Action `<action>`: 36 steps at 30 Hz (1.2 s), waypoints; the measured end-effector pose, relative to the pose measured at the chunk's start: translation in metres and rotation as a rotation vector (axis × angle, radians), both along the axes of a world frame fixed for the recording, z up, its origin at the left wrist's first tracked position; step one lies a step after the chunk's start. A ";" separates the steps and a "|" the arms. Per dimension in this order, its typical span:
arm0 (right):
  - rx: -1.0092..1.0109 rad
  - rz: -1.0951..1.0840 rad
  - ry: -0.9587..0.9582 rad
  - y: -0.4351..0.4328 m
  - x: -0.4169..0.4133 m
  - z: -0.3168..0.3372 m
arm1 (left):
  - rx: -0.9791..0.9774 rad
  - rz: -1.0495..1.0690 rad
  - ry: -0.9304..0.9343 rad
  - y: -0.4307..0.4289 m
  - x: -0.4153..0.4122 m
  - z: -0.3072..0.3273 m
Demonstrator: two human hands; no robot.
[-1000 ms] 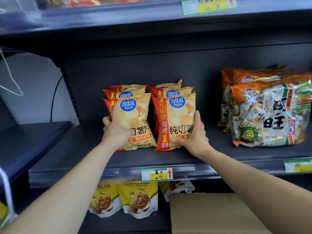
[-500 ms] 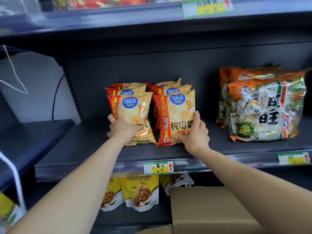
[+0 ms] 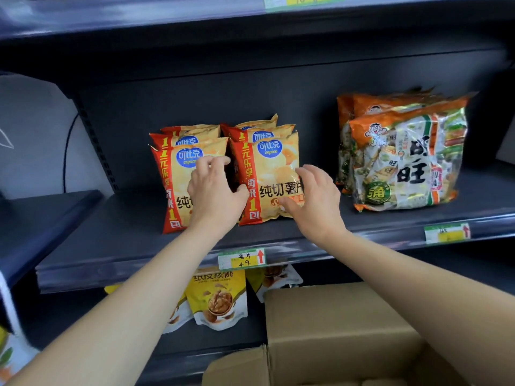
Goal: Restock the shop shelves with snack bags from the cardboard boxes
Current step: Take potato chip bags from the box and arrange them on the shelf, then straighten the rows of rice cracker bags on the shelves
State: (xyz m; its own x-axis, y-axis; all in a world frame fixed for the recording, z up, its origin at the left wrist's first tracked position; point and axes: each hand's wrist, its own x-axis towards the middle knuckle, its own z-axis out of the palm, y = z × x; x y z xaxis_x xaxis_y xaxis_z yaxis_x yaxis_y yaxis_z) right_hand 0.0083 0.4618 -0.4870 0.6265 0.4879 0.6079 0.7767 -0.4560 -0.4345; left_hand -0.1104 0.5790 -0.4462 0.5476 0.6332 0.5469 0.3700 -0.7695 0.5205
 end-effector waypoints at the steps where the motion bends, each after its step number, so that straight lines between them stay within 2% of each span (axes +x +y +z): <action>1: -0.004 -0.008 -0.025 -0.006 0.003 0.002 | 0.006 -0.048 0.001 -0.010 0.004 0.002; 7: 0.007 -0.139 -0.132 -0.049 0.027 0.021 | 0.169 -0.275 0.017 -0.059 0.036 0.020; 14: 0.108 -0.240 -0.158 -0.096 0.057 0.056 | 0.284 -0.394 0.014 -0.108 0.074 0.053; 20: 0.276 -0.212 -0.273 -0.120 0.063 0.130 | 0.427 -0.509 -0.032 -0.138 0.088 0.119; 25: 0.340 -0.148 -0.340 -0.139 0.067 0.205 | 0.432 -0.629 -0.048 -0.158 0.091 0.188; 31: 0.239 -0.186 -0.310 -0.152 0.078 0.303 | 0.353 -0.508 -0.022 -0.138 0.094 0.289; 36: 0.007 -0.166 -0.214 -0.135 0.077 0.363 | 0.253 -0.316 0.204 -0.109 0.090 0.354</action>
